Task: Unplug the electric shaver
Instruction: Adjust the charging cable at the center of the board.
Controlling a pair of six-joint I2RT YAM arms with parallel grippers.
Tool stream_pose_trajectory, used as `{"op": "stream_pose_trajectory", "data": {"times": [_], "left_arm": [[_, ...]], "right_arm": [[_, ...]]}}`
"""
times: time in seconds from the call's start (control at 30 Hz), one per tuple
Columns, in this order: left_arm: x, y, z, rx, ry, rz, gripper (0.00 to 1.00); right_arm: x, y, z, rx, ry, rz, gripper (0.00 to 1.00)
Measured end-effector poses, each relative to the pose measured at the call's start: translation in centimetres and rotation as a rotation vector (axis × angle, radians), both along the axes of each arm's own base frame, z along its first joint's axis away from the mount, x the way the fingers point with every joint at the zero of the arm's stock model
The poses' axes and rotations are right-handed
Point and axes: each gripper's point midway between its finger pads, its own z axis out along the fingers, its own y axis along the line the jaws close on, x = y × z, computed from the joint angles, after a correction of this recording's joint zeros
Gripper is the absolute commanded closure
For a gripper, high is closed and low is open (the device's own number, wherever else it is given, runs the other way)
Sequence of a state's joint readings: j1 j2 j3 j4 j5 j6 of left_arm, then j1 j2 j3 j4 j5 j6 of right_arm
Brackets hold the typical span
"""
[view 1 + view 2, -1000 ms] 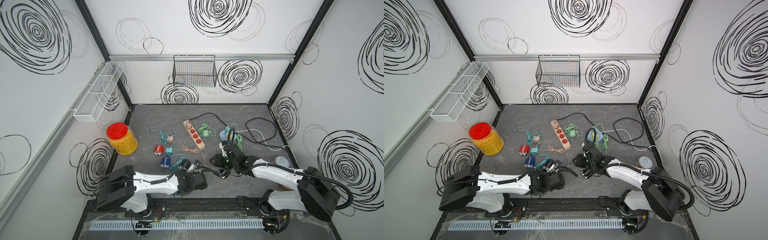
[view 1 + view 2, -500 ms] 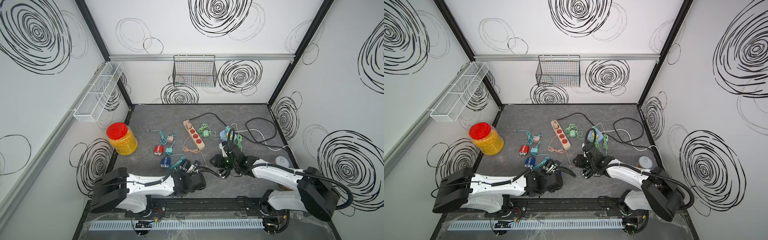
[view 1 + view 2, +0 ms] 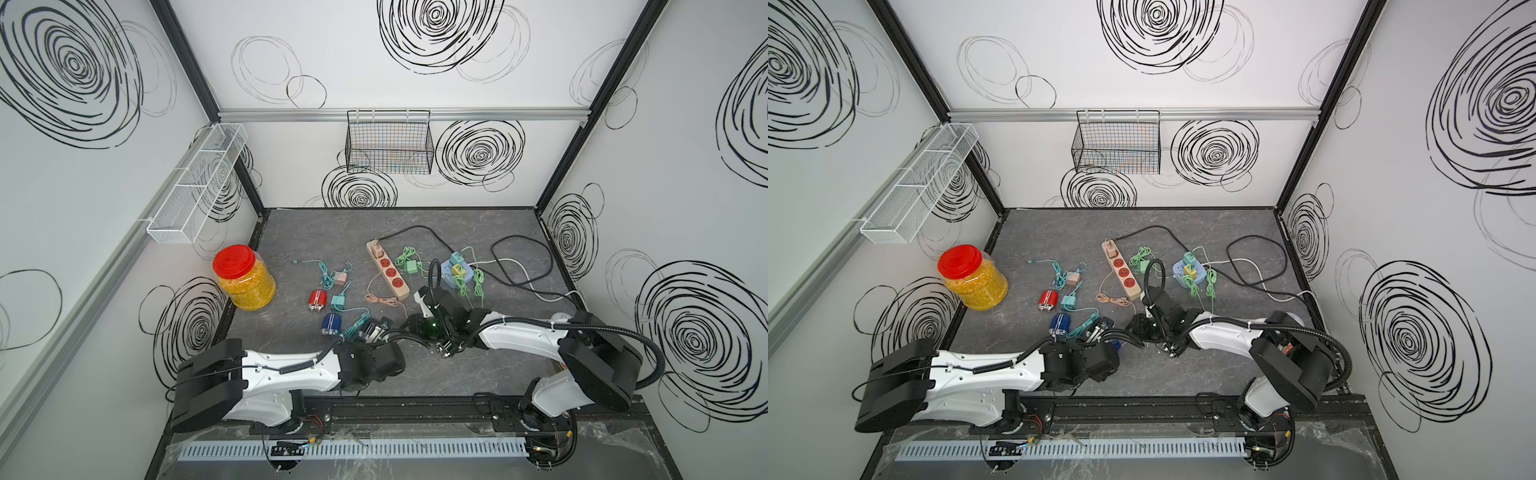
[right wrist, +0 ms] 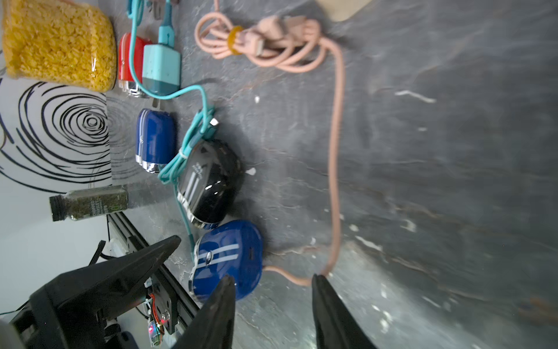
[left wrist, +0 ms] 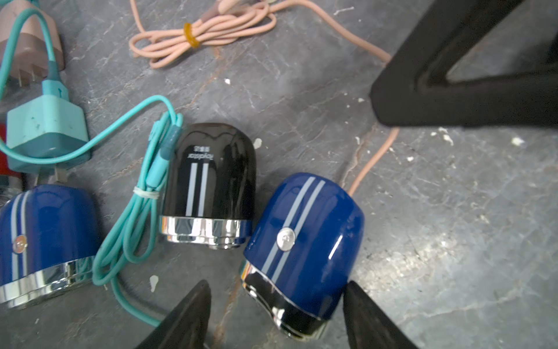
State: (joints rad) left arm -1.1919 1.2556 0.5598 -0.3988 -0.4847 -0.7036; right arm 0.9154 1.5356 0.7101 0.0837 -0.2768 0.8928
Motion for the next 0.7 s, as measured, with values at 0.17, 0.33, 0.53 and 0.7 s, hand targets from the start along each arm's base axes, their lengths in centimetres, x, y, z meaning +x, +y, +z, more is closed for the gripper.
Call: {"op": "stream_pose_trajectory", "data": {"times": [0.17,0.33,0.53,0.7], "left_arm": [[0.2,1.1,-0.2,-0.036,0.013,0.033,0.29],[0.0,1.4,-0.5,-0.055,0.028,0.037,0.29],[0.1,1.3,0.1,-0.086,0.018,0.037,0.28],[0.1,0.9,0.4,-0.113,0.02,0.034,0.28]], "right_arm": [[0.6,1.3,-1.3,-0.016,0.01,0.007,0.55],[1.2,1.6,-2.9,-0.084,0.013,0.005,0.55],[2.2,0.6,-3.6,-0.192,-0.018,0.002,0.56],[3.4,-2.8,-3.8,-0.286,-0.036,-0.031,0.55]]}}
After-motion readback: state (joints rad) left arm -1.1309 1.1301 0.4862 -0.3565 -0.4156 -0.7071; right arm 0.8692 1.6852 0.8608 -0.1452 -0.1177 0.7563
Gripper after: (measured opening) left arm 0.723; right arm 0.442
